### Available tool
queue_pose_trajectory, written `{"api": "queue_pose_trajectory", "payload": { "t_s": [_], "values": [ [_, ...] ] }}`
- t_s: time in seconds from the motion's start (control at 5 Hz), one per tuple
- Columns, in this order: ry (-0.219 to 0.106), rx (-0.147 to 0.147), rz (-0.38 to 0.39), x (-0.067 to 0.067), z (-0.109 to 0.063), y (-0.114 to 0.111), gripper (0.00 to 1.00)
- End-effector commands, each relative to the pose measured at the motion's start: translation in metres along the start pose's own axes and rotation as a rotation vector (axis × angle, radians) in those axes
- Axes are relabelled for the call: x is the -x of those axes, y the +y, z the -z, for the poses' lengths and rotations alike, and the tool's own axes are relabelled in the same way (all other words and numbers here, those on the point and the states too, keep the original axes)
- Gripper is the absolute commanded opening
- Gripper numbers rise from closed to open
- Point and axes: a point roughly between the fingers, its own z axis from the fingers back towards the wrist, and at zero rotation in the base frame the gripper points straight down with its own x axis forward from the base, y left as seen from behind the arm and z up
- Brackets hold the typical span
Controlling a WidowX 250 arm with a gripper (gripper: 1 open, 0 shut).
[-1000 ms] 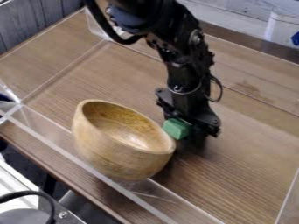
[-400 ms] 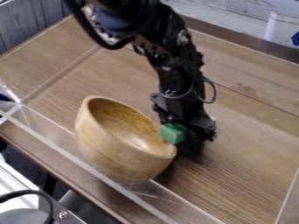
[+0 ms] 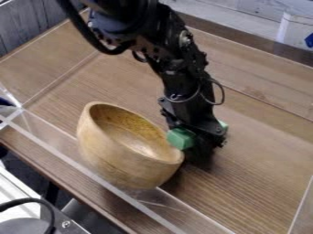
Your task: Remove the green block from inside the brown bowl and put it on the table
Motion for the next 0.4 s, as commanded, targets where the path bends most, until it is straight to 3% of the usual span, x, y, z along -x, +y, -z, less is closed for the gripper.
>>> {"api": "queue_pose_trajectory", "payload": {
  "t_s": [0.0, 0.2],
  "values": [
    [-0.018, -0.005, 0.018, -0.0047, -0.0024, -0.0054, 0.0],
    [-0.04, 0.014, 0.035, -0.0085, -0.0036, -0.0075, 0.0]
  ]
}}
